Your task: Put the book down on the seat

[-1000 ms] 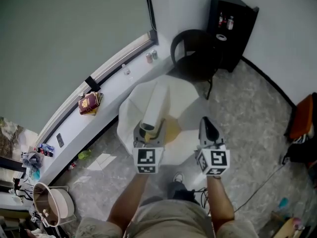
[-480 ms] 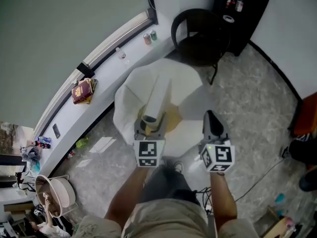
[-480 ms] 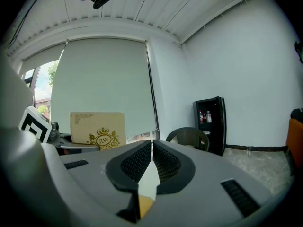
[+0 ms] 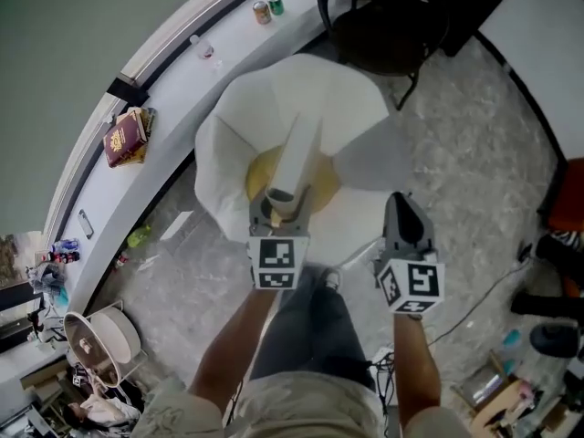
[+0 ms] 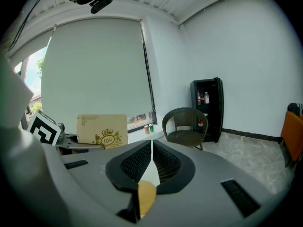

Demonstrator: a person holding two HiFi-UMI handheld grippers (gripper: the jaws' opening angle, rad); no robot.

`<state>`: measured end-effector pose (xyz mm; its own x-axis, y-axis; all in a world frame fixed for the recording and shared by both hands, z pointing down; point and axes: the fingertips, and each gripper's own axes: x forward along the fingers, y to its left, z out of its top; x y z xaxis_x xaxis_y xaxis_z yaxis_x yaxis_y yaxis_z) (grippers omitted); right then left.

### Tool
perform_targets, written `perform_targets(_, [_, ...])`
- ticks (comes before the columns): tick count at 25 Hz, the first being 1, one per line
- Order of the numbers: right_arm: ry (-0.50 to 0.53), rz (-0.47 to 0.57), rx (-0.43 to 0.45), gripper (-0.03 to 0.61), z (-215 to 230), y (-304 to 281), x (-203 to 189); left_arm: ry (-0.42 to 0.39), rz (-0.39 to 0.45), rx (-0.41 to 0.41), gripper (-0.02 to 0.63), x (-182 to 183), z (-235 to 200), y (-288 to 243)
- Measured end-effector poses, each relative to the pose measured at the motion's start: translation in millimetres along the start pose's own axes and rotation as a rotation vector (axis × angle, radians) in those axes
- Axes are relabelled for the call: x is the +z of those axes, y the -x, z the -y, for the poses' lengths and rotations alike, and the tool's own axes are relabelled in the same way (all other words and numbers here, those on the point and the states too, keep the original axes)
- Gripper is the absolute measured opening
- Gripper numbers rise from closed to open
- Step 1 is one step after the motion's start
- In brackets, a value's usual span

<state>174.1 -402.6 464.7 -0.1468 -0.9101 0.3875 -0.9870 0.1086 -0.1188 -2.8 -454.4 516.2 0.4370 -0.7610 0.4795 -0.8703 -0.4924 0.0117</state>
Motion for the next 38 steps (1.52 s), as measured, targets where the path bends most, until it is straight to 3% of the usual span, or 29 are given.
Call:
perform_targets(7, [-0.013, -0.072, -0.017, 0.003, -18.0, -59.2, -58.9, 0.015, -0.098, -0.03, 0.235, -76.2, -35.0, -54.0])
perform_targets(16, [0.001, -0.124, 0.001, 0.004, -21.7, -111.8, -135.1, 0.019, -0.259, -0.048, 0.234, -176.5, -32.4, -112.5])
perform_targets(23, [0.004, -0.155, 0.036, 0.003, 5.6, -139.4, -186.7, 0.043, -0.354, -0.015, 0.234, -239.2, -14.4, -160.1])
perform_targets(27, [0.02, -0.174, 0.062, 0.003, 30.5, -145.6, -216.0, 0.018, -0.411, 0.012, 0.235, -273.7, -0.2, -191.5])
perform_targets(38, [0.022, -0.213, 0.113, 0.003, 75.2, -164.7, -253.4, -0.012, -0.53, -0.001, 0.235, -315.9, 50.7, -248.8])
